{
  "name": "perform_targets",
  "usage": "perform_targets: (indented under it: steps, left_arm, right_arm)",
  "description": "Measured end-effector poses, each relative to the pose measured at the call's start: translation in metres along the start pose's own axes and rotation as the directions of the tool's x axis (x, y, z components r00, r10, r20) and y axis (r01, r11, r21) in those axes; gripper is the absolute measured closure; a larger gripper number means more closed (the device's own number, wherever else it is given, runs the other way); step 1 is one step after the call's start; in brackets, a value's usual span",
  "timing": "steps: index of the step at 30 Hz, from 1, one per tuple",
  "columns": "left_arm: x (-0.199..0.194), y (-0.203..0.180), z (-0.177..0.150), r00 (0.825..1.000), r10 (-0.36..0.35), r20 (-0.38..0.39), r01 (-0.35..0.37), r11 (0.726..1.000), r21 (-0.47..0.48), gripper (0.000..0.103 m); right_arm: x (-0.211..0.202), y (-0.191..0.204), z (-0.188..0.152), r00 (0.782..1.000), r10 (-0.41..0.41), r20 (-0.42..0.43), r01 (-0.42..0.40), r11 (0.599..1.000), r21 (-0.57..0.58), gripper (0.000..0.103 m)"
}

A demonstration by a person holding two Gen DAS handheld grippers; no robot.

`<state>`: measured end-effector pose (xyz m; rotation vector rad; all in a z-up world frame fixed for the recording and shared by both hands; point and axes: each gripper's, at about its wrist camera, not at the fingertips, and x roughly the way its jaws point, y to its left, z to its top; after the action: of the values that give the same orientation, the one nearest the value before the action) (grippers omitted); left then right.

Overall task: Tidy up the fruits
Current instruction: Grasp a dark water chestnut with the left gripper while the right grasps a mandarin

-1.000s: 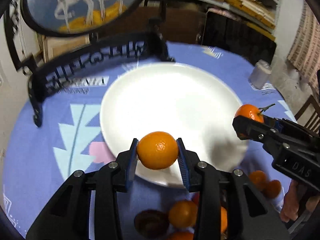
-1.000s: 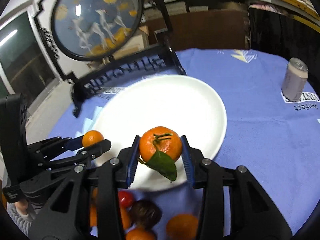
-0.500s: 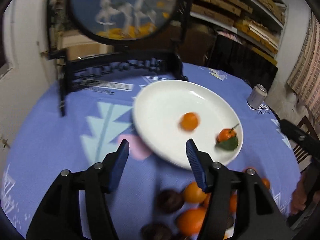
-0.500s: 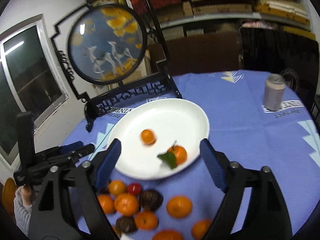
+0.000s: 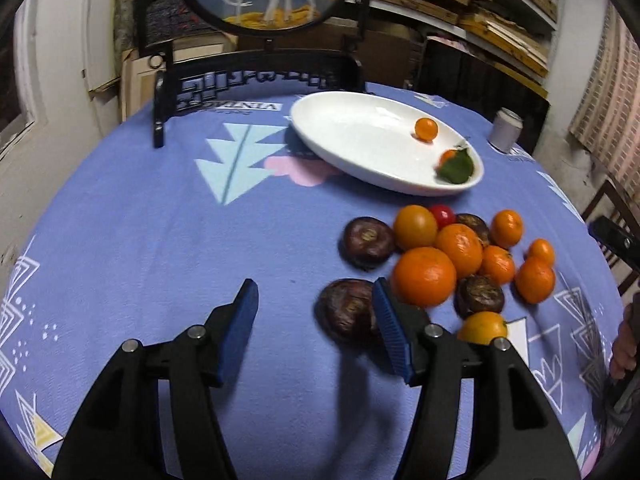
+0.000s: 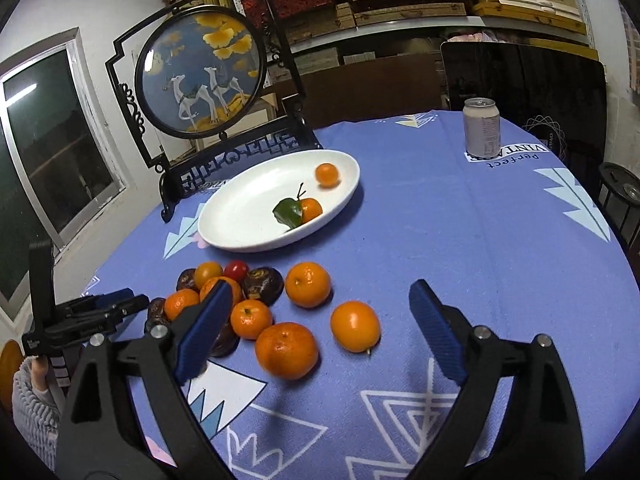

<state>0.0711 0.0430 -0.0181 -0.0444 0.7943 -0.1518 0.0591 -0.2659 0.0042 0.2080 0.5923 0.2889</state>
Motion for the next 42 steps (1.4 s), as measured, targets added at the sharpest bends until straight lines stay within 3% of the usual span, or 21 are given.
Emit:
perform_targets:
  steps: [6, 9, 10, 11, 14, 16, 17, 20, 23, 25, 27, 34, 37, 42]
  left_arm:
    - [0.015, -0.006, -0.001, 0.999, -0.015, -0.051, 0.016, 1.000, 0.021, 0.042]
    - [0.019, -0.009, -0.002, 0.998, 0.042, -0.045, -0.040, 0.998, 0.054, 0.018]
    - [0.022, -0.009, -0.001, 0.995, 0.089, -0.042, -0.086, 0.994, 0.070, 0.003]
    - [0.021, -0.006, -0.001, 0.991, 0.127, -0.031, -0.125, 0.990, 0.071, 0.001]
    - [0.015, 0.010, 0.002, 0.985, 0.172, -0.017, -0.171, 0.985, 0.019, 0.001]
    - [0.015, 0.021, 0.003, 0.964, 0.266, -0.013, -0.266, 0.964, -0.010, 0.002]
    - [0.014, 0.026, 0.004, 0.963, 0.268, -0.018, -0.269, 0.963, -0.031, 0.002]
    - [0.003, 0.027, 0.005, 0.985, 0.170, 0.012, -0.169, 0.984, -0.058, 0.003]
    - [-0.010, 0.008, 0.004, 0.987, 0.138, 0.085, -0.140, 0.990, 0.019, 0.003]
    - [-0.001, -0.002, 0.002, 0.989, 0.139, 0.047, -0.142, 0.987, 0.071, 0.004]
    - [0.011, -0.005, 0.001, 0.991, 0.136, -0.007, -0.135, 0.987, 0.092, 0.012]
    - [0.023, -0.003, -0.001, 0.994, 0.062, -0.087, -0.055, 0.996, 0.075, 0.012]
    - [0.026, 0.001, -0.003, 0.990, 0.095, -0.105, -0.088, 0.994, 0.071, 0.012]
    - [0.023, 0.023, 0.000, 0.984, 0.147, -0.099, -0.150, 0.988, -0.024, 0.021]
  right_arm:
    - [-0.001, -0.005, 0.002, 1.000, 0.017, -0.006, -0.017, 1.000, 0.027, 0.010]
    - [-0.002, -0.005, 0.002, 1.000, 0.015, -0.002, -0.015, 0.999, 0.030, 0.009]
    - [-0.002, -0.006, 0.002, 1.000, 0.014, -0.002, -0.014, 0.999, 0.031, 0.008]
    - [-0.002, -0.006, 0.002, 1.000, 0.012, -0.003, -0.012, 0.999, 0.033, 0.008]
    - [-0.002, -0.009, 0.003, 1.000, 0.003, -0.002, -0.003, 0.999, 0.043, 0.008]
    - [-0.002, -0.012, 0.003, 1.000, 0.000, -0.001, 0.000, 0.999, 0.053, 0.008]
    - [-0.002, -0.013, 0.004, 1.000, 0.001, -0.002, -0.001, 0.998, 0.057, 0.008]
    - [-0.003, -0.014, 0.004, 1.000, 0.002, -0.002, -0.002, 0.998, 0.060, 0.008]
    - [-0.002, -0.014, 0.003, 1.000, 0.001, -0.005, 0.000, 0.998, 0.057, 0.008]
    - [-0.001, -0.015, 0.003, 1.000, 0.000, -0.009, 0.000, 0.998, 0.058, 0.008]
    - [0.000, -0.015, 0.004, 1.000, -0.002, -0.011, 0.002, 0.998, 0.059, 0.008]
    - [0.001, -0.015, 0.003, 1.000, -0.002, -0.016, 0.003, 0.998, 0.056, 0.008]
    - [0.001, -0.015, 0.003, 1.000, -0.001, -0.013, 0.002, 0.998, 0.057, 0.008]
    - [0.006, -0.018, 0.002, 0.999, -0.008, -0.037, 0.011, 0.997, 0.071, 0.008]
